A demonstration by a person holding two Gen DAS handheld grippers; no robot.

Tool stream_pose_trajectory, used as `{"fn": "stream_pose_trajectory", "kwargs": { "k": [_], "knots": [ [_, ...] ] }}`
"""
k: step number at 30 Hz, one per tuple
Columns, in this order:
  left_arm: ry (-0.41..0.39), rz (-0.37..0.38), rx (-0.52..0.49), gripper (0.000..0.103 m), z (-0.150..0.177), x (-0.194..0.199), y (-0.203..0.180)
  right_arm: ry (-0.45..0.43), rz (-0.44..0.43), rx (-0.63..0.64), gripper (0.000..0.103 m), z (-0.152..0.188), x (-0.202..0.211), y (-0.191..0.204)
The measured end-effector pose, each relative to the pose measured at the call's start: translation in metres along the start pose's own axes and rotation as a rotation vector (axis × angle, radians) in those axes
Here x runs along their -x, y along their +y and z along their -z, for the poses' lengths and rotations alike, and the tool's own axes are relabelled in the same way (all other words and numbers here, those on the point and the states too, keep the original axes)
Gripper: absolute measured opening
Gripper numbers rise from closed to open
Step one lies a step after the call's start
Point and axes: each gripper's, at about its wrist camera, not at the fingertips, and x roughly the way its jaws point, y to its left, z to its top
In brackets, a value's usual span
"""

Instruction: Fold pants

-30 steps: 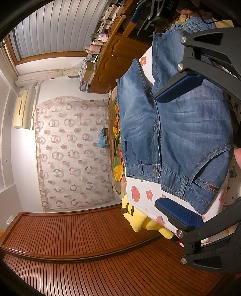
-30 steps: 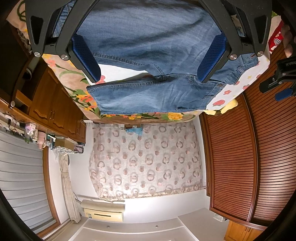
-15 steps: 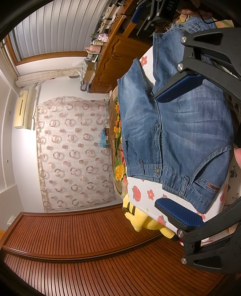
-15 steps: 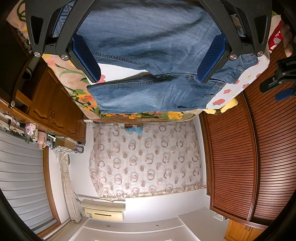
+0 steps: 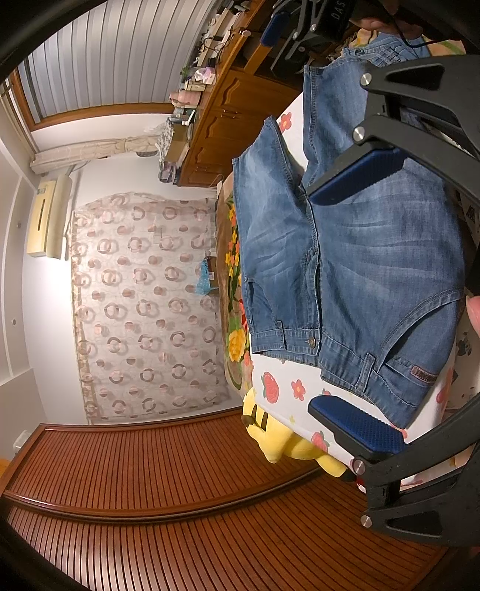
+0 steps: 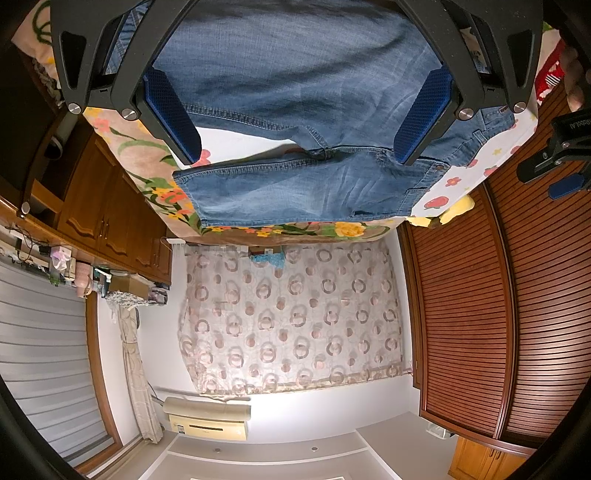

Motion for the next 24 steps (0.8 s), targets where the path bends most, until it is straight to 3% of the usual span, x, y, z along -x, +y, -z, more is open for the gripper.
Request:
{"fn": "stream_pose_trajectory", "kwargs": {
  "k": [24],
  "knots": [
    [0.074, -0.018, -0.009, 0.103, 0.017, -0.030, 0.020, 0.030, 0.021, 0.004, 0.103, 0.006, -0.009, -0.007]
  ]
}}
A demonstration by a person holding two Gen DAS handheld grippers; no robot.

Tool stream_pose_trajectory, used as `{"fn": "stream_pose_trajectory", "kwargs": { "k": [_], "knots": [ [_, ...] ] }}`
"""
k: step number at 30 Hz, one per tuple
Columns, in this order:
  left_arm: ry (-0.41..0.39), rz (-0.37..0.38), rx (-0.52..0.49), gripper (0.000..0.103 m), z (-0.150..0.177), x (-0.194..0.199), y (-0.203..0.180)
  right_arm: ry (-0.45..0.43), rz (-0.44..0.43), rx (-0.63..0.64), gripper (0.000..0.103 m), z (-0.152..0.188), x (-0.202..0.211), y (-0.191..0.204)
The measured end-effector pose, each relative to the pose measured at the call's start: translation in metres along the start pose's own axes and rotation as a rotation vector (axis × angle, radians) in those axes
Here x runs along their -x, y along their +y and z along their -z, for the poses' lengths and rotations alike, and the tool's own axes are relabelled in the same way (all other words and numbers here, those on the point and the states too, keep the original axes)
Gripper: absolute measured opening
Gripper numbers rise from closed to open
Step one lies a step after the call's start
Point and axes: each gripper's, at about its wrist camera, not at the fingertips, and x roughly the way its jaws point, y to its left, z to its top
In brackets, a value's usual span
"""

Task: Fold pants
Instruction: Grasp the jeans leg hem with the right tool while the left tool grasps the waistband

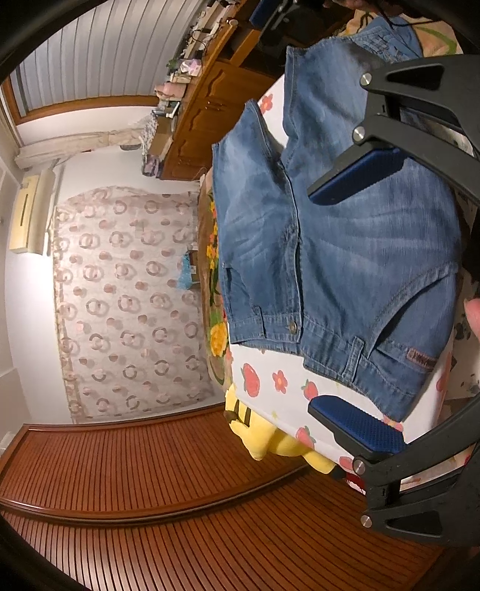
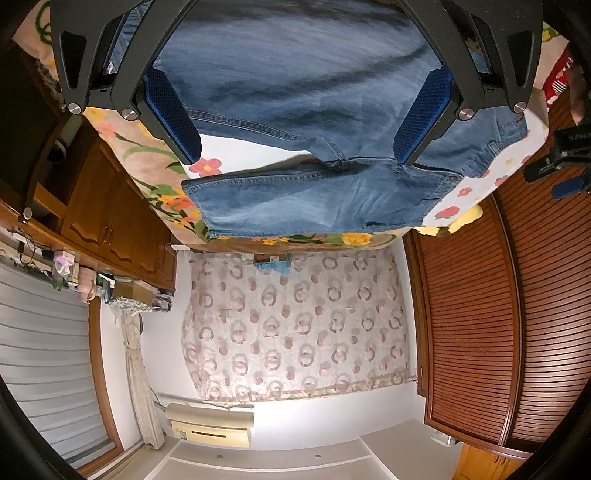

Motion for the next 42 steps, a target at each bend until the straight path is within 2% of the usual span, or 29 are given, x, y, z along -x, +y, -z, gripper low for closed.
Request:
{"fn": "stream_pose_trajectory", "kwargs": {
  "k": [4, 8, 17, 23, 29, 31, 35, 42],
  "knots": [
    [0.053, 0.013, -0.009, 0.103, 0.004, -0.020, 0.015, 0.007, 0.002, -0.006, 0.103, 0.001, -0.004, -0.007],
    [0.094, -0.013, -0.035, 0.103, 0.009, -0.041, 0.027, 0.034, 0.023, 0.008, 0.103, 0.002, -0.012, -0.011],
    [0.188, -0.029, -0.038, 0.103, 0.025, -0.081, 0.063, 0.101, 0.067, 0.018, 0.096, -0.002, -0.024, -0.017],
    [0.242, -0.030, -0.026, 0.103, 0.037, -0.095, 0.087, 0.148, 0.096, 0.019, 0.089, -0.008, -0.025, -0.016],
    [0.272, -0.012, 0.003, 0.103, 0.048, -0.097, 0.112, 0.191, 0.114, 0.021, 0.088, -0.012, -0.025, -0.017],
    [0.288, 0.014, 0.029, 0.100, 0.051, -0.098, 0.118, 0.205, 0.118, 0.019, 0.088, -0.013, -0.025, -0.016],
    [0.301, 0.065, 0.045, 0.088, 0.059, -0.096, 0.122, 0.225, 0.118, 0.010, 0.088, -0.017, -0.025, -0.017],
    [0.330, 0.083, 0.045, 0.067, 0.070, -0.094, 0.122, 0.248, 0.111, 0.012, 0.086, -0.022, -0.025, -0.020]
  ]
}}
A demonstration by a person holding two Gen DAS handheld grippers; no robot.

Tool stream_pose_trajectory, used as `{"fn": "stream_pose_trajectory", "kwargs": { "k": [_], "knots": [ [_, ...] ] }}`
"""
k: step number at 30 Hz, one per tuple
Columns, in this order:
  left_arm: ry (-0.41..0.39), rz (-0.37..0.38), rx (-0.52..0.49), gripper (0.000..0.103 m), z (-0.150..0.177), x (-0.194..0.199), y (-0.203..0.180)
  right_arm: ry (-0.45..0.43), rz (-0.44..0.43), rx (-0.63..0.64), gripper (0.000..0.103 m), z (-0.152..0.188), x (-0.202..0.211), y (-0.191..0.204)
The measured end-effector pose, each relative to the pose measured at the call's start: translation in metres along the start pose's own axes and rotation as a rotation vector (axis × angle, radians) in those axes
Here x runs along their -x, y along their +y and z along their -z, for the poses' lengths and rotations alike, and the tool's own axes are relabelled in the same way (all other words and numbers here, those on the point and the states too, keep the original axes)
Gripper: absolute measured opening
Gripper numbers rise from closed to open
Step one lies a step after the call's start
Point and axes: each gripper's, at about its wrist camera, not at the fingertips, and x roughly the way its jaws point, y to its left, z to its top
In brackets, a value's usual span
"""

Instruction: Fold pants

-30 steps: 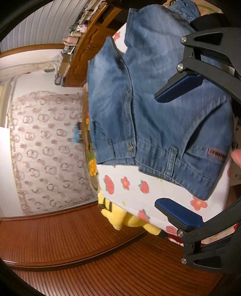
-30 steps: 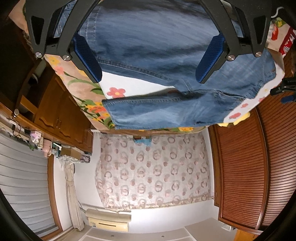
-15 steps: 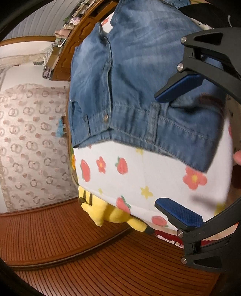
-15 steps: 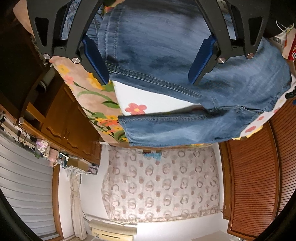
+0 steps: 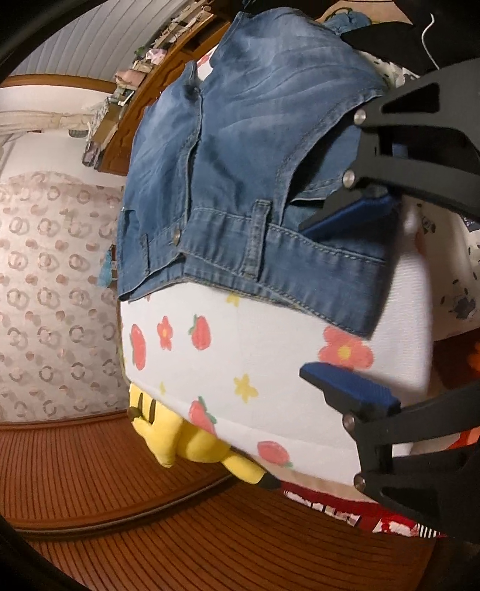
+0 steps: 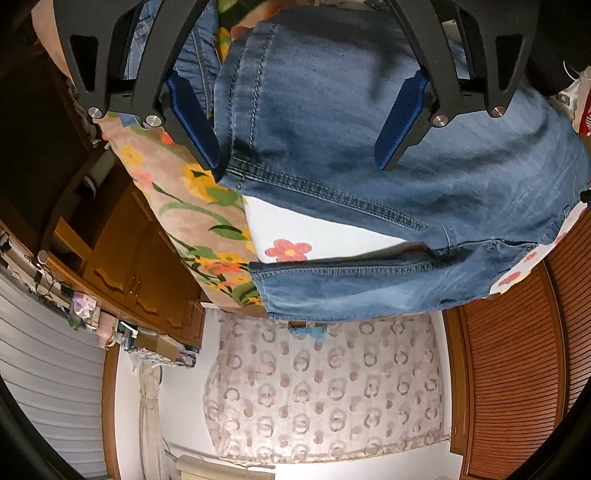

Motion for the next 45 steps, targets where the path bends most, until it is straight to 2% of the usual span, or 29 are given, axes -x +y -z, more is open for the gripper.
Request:
{"fn": "stream_pose_trajectory", "kwargs": {
  "k": [5, 10, 13, 15, 17, 24, 27, 30, 32, 34, 38, 45],
  "knots": [
    [0.026, 0.006, -0.013, 0.057, 0.005, -0.005, -0.005, 0.022, 0.000, -0.017, 0.083, -0.004, -0.005, -0.010],
    [0.024, 0.007, 0.001, 0.054, 0.007, -0.005, -0.004, 0.037, -0.003, -0.032, 0.080, -0.004, -0.003, -0.014],
    [0.008, 0.021, -0.012, 0.042, 0.007, -0.002, -0.007, 0.048, -0.009, -0.036, 0.076, -0.004, -0.004, -0.015],
    [-0.018, 0.028, -0.051, 0.026, 0.008, 0.004, -0.014, 0.054, -0.002, -0.041, 0.075, -0.006, -0.005, -0.017],
    [-0.026, 0.009, -0.090, 0.019, 0.007, 0.007, -0.024, 0.055, 0.005, -0.046, 0.071, -0.006, -0.003, -0.021],
    [-0.034, -0.008, -0.123, 0.016, 0.004, 0.010, -0.031, 0.054, 0.018, -0.062, 0.062, -0.008, -0.003, -0.025],
    [-0.034, -0.008, -0.123, 0.016, 0.004, 0.011, -0.031, 0.061, 0.005, -0.085, 0.054, -0.009, -0.010, -0.026],
    [-0.048, 0.000, -0.132, 0.013, 0.002, 0.016, -0.033, 0.059, -0.001, -0.087, 0.038, -0.011, -0.011, -0.025],
    [-0.061, 0.011, -0.140, 0.012, -0.001, 0.021, -0.035, 0.060, -0.013, -0.086, 0.020, -0.012, -0.010, -0.024],
    [-0.071, 0.013, -0.147, 0.011, -0.003, 0.025, -0.036, 0.057, -0.023, -0.082, 0.011, -0.012, -0.007, -0.024],
    [-0.103, 0.025, -0.170, 0.011, -0.011, 0.035, -0.043, 0.021, -0.043, -0.054, 0.007, -0.018, 0.007, -0.024],
    [-0.167, 0.045, -0.205, 0.010, -0.041, 0.053, -0.057, -0.060, -0.054, 0.011, 0.006, -0.043, 0.036, -0.021]
  ]
}}
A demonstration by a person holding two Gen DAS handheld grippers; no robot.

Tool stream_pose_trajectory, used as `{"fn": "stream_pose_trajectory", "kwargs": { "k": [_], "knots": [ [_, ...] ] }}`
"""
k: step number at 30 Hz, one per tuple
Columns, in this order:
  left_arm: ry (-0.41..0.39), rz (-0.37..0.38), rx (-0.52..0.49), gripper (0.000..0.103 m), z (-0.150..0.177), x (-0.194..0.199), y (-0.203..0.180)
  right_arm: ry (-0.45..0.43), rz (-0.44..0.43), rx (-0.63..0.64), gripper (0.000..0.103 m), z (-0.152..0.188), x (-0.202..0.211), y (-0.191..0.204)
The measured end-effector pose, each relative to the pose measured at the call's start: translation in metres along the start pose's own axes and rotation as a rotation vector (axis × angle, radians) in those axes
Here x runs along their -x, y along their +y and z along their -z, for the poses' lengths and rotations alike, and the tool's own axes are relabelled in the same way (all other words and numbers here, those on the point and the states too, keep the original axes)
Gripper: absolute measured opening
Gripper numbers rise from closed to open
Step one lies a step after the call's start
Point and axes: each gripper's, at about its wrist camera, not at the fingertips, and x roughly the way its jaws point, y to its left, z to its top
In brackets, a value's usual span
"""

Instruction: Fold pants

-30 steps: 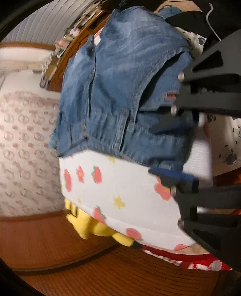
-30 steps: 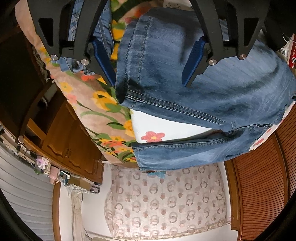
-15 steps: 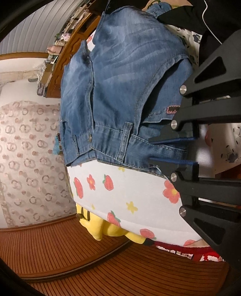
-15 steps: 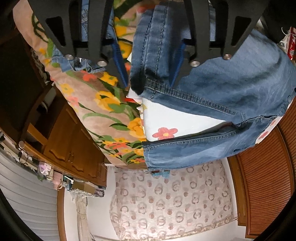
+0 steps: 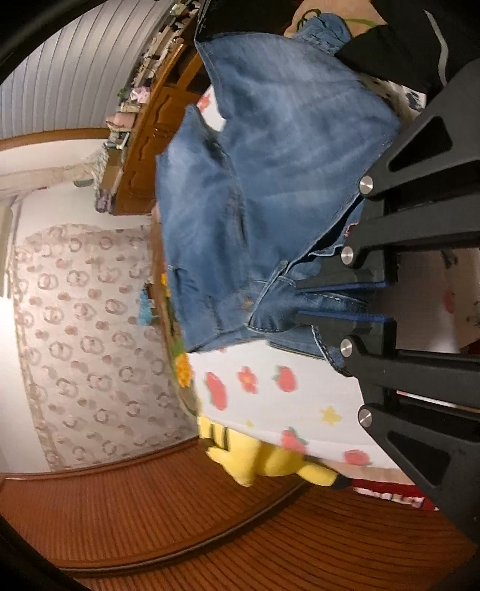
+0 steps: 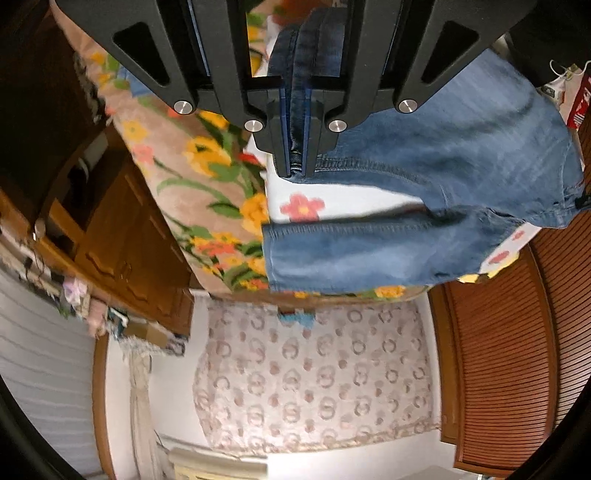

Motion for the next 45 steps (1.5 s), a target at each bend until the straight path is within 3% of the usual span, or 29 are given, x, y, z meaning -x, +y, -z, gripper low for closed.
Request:
{"fn": "stream_pose_trajectory", "kwargs": {
  "k": [5, 12, 19, 25, 28, 30, 40, 45],
  "knots": [
    [-0.062, -0.004, -0.031, 0.009, -0.032, 0.011, -0.009, -0.072, 0.004, 0.063, 0.005, -0.023, 0.016, 0.004],
    [-0.139, -0.029, 0.001, 0.009, -0.075, 0.020, 0.009, -0.166, 0.003, 0.098, 0.005, -0.073, 0.023, -0.001],
    [-0.126, -0.046, 0.033, 0.009, -0.088, -0.001, 0.027, -0.075, -0.045, 0.078, 0.005, -0.089, -0.036, 0.000],
    [-0.026, -0.076, 0.025, 0.009, -0.063, -0.044, 0.029, 0.091, -0.035, 0.079, 0.005, -0.034, -0.113, 0.007],
    [0.015, -0.077, 0.035, 0.009, -0.046, -0.057, 0.030, 0.112, -0.058, 0.039, 0.008, -0.008, -0.122, 0.001],
    [0.030, -0.076, 0.038, 0.009, -0.041, -0.061, 0.030, 0.117, -0.059, 0.011, 0.021, 0.010, -0.120, -0.005],
    [0.044, -0.071, 0.047, 0.009, -0.028, -0.062, 0.026, 0.094, -0.086, -0.020, 0.032, 0.035, -0.068, -0.015],
    [0.035, -0.068, 0.041, 0.009, -0.023, -0.054, 0.023, 0.144, -0.086, -0.022, 0.036, 0.053, -0.051, -0.018]
  ]
}}
